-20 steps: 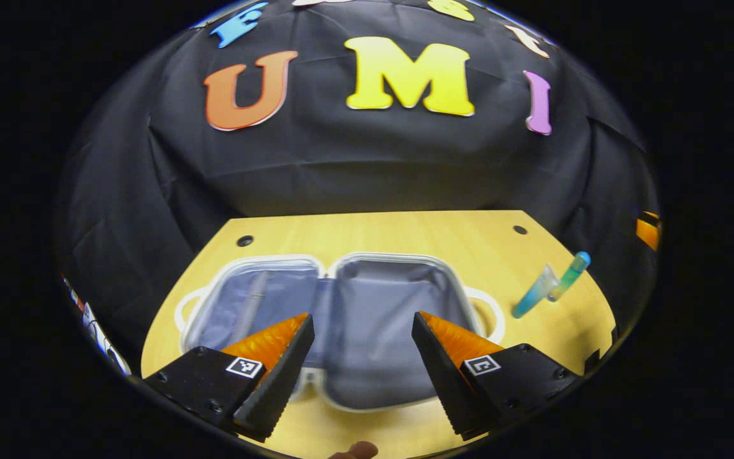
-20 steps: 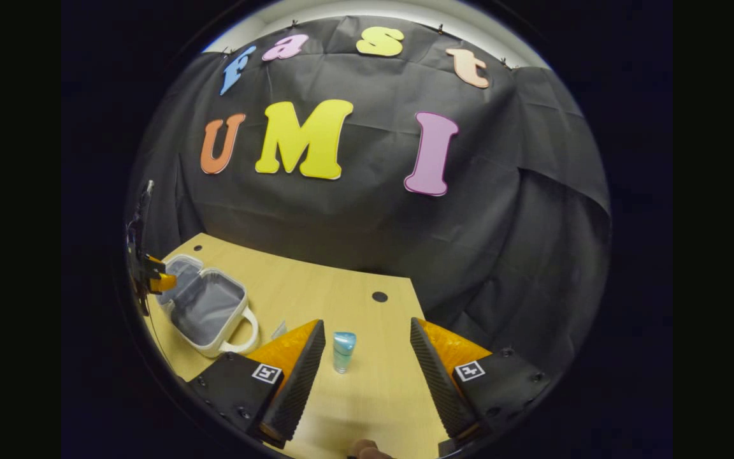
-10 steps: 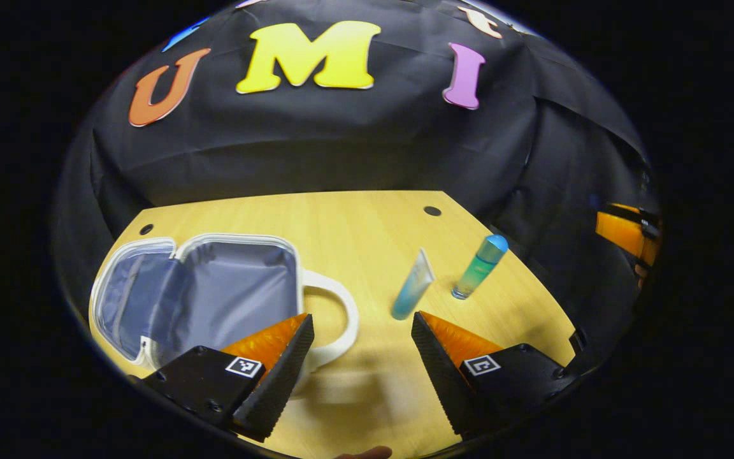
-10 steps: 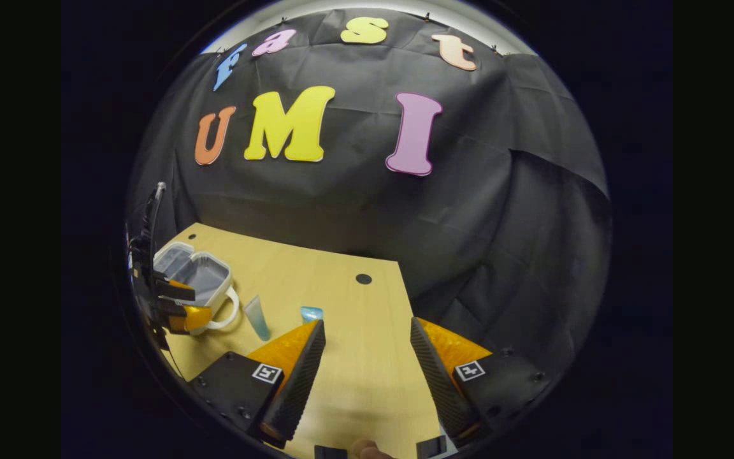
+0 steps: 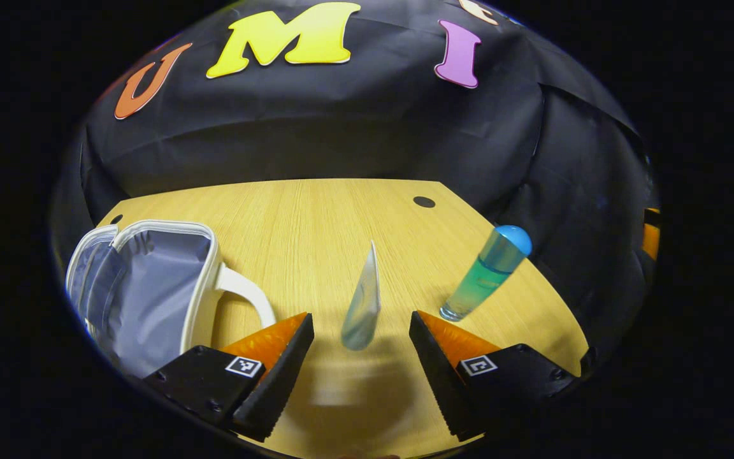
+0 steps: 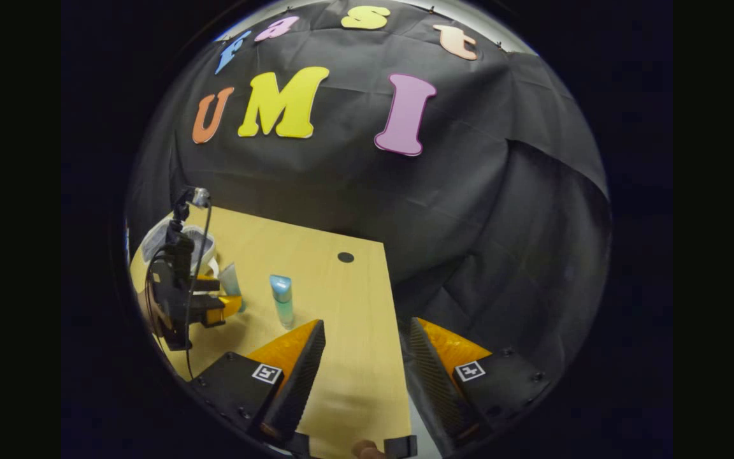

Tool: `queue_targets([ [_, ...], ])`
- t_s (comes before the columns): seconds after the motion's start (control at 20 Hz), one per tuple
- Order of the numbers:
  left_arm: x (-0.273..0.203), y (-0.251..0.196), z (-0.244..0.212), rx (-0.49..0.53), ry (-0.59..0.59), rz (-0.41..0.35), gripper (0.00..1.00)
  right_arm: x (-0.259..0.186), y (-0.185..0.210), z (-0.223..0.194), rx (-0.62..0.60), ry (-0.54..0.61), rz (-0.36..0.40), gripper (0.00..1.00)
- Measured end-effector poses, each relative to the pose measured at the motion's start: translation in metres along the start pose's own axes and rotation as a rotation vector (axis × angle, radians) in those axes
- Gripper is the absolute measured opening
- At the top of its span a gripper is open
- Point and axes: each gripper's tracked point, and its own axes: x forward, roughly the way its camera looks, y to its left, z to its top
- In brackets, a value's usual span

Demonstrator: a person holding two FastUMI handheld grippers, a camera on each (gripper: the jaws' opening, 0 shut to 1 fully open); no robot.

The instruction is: First open the suitcase, pack the skin care products into it, and then close the suitcase.

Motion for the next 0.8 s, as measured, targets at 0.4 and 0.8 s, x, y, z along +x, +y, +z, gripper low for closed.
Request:
queue_targets([
  [0.4,0.043,-0.002,-0.008,-0.011,-0.005,0.049,0.68,0.02,-0.005,-0.018,-0.051,0.03,0.051,0.8],
  [0.8,0.021,0.003,0.007,-0.046,0.005,0.082,0.36,0.042,0.047,-0.014,-0.058,0.006,0.216,0.8],
])
